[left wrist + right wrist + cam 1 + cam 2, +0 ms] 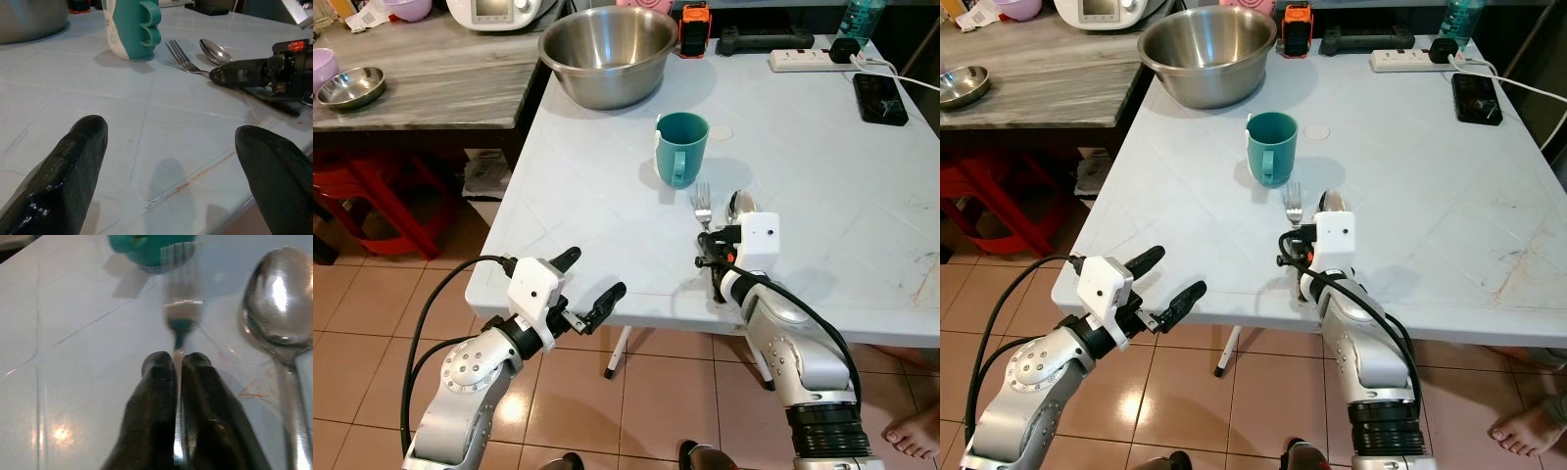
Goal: Setting the table
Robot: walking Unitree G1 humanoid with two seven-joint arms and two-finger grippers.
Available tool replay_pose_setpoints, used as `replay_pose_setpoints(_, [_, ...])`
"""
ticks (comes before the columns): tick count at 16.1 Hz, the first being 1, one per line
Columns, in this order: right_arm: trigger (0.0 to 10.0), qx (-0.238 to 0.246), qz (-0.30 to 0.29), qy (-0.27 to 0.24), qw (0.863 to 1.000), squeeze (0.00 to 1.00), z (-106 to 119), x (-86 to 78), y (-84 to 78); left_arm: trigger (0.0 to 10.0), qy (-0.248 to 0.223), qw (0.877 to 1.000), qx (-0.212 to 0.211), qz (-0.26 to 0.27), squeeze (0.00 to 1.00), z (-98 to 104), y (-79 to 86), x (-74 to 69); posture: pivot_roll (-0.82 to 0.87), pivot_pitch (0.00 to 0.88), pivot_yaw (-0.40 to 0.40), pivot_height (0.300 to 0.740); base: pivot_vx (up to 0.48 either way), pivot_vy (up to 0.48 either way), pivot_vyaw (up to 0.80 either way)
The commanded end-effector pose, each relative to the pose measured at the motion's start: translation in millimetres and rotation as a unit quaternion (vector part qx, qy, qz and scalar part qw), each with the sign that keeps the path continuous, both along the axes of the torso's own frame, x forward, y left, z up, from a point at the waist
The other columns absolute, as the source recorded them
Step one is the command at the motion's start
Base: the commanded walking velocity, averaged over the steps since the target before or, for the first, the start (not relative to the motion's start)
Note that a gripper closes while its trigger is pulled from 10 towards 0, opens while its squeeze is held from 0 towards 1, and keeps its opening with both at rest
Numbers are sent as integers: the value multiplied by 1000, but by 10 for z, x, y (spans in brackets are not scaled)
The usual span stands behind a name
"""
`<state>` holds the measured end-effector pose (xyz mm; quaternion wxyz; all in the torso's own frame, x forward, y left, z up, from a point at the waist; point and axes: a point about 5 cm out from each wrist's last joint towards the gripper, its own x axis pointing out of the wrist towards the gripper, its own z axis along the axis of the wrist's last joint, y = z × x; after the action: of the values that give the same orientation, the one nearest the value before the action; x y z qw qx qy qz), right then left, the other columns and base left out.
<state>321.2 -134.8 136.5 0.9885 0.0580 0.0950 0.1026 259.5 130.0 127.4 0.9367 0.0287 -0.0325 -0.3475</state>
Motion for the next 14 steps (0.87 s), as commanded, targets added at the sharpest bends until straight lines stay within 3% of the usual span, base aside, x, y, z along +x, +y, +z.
replay_pose_setpoints(1, [0, 5, -11, 37, 999, 0, -128, -20, -33, 10000, -2, 1000, 14, 5, 0, -10, 39, 12, -129, 190, 89, 740, 0, 0, 0])
replay_pose_setpoints(8, [0, 51, -68, -39, 996, 0, 142, -143, -40, 10000, 0, 996, -25, 82, 0, 27, 162, 145, -139, 184, 82, 740, 0, 0, 0])
replay_pose_setpoints(9, [2941, 52, -67, -55, 995, 0, 185, -179, -30, 10000, 1, 995, -36, 95, 0, 40, 183, 168, -139, 183, 81, 740, 0, 0, 0])
replay_pose_setpoints(10, [10000, 53, -68, -66, 994, 0, 214, -210, -25, 10000, 3, 993, -46, 104, 0, 51, 198, 188, -146, 183, 82, 740, 0, 0, 0])
replay_pose_setpoints(14, [10000, 43, -71, -83, 993, 0, 248, -269, -18, 10000, 4, 991, -66, 117, 0, 83, 189, 241, -154, 182, 83, 740, 0, 0, 0])
